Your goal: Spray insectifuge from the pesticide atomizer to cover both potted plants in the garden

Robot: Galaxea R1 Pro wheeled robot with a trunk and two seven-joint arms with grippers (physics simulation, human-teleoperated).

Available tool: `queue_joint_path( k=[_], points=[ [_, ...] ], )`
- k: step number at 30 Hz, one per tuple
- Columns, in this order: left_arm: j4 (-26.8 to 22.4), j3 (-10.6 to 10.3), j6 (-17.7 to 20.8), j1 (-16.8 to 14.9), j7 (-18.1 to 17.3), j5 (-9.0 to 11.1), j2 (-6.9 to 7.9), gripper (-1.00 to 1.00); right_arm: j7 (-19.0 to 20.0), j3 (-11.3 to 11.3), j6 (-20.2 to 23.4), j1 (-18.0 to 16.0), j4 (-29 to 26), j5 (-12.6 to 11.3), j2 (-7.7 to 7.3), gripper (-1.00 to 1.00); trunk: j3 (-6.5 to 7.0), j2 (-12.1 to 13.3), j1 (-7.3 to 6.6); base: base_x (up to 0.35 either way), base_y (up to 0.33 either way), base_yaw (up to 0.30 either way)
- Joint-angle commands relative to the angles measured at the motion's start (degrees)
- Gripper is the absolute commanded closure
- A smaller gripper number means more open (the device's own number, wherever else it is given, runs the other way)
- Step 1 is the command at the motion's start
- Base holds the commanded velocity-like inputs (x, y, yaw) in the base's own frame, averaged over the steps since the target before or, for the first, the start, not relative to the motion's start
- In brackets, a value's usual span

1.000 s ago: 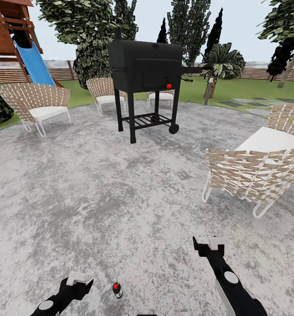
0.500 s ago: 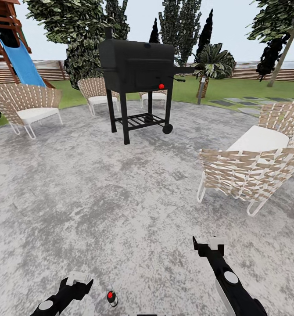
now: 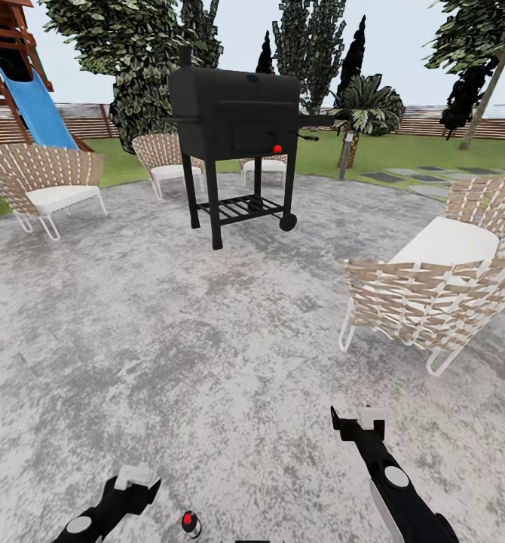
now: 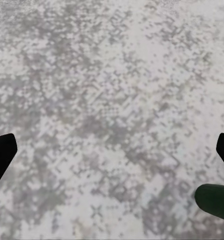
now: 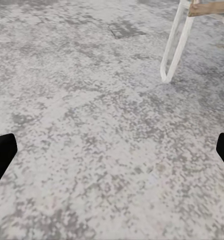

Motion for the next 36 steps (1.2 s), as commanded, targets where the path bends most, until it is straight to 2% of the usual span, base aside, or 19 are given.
queue_joint_path(
  k=[1, 9, 15, 19, 24, 29, 33, 34, 36],
  points=[
    [0.1, -0.2, -0.7, 0.0, 0.0, -0.2, 0.01, -1.0, 0.0, 0.0, -0.2, 0.0, 0.0, 0.1, -0.01, -1.0, -0.04, 0.0, -0.01, 0.009, 0.0, 0.0],
    [0.4, -0.4, -1.7, 0.0, -0.1, -0.8, 0.02, -1.0, 0.0, -0.2, -0.2, 0.0, 0.1, 0.1, -0.04, -1.0, -0.04, 0.0, -0.01, 0.002, 0.0, -0.041],
    [0.1, -0.3, -1.8, 0.0, -0.1, -3.9, -0.03, -1.0, 0.0, -0.4, -0.2, 0.0, 0.1, 0.1, -0.02, -1.0, -0.04, 0.0, -0.01, 0.0, 0.0, -0.248],
    [0.1, -0.3, -1.8, -0.1, -0.1, -5.1, -0.08, -1.0, 0.0, -0.6, -0.2, 0.0, -0.4, 0.1, -0.09, -1.0, -0.04, 0.0, -0.01, 0.0, 0.0, -0.267],
    [0.3, -0.4, -1.9, -0.1, -0.2, -5.6, -0.11, -1.0, 0.0, -0.5, -0.1, 0.0, -3.4, 0.1, -0.19, -1.0, -0.94, -2.0, 1.09, 0.0, 0.0, -0.081],
    [0.0, -0.5, -2.1, 0.0, -0.2, -6.3, -0.1, -1.0, 0.1, -0.3, -0.1, 0.0, -3.8, 0.2, -0.22, -1.0, -2.05, -2.1, 1.22, 0.0, 0.0, -0.014],
    [0.4, -0.6, -2.9, 0.0, -0.2, -10.6, 0.01, -1.0, 0.0, -0.6, 0.8, 0.0, -3.8, 0.3, -0.24, -1.0, -2.93, -2.1, 1.32, 0.0, 0.0, -0.002],
    [0.4, -0.6, -3.2, 0.0, -0.2, -11.9, -0.05, -1.0, 0.0, -0.6, 2.9, 0.0, -4.3, 0.2, -0.38, -1.0, -3.16, -2.2, 1.35, 0.0, 0.0, 0.0],
    [0.4, -0.7, -3.4, -0.1, -0.2, -12.7, -0.33, -1.0, 0.0, -0.7, 7.3, -0.1, -6.5, 0.1, -0.69, -1.0, -3.6, -2.2, 1.4, 0.0, 0.0, 0.0]
  ],
)
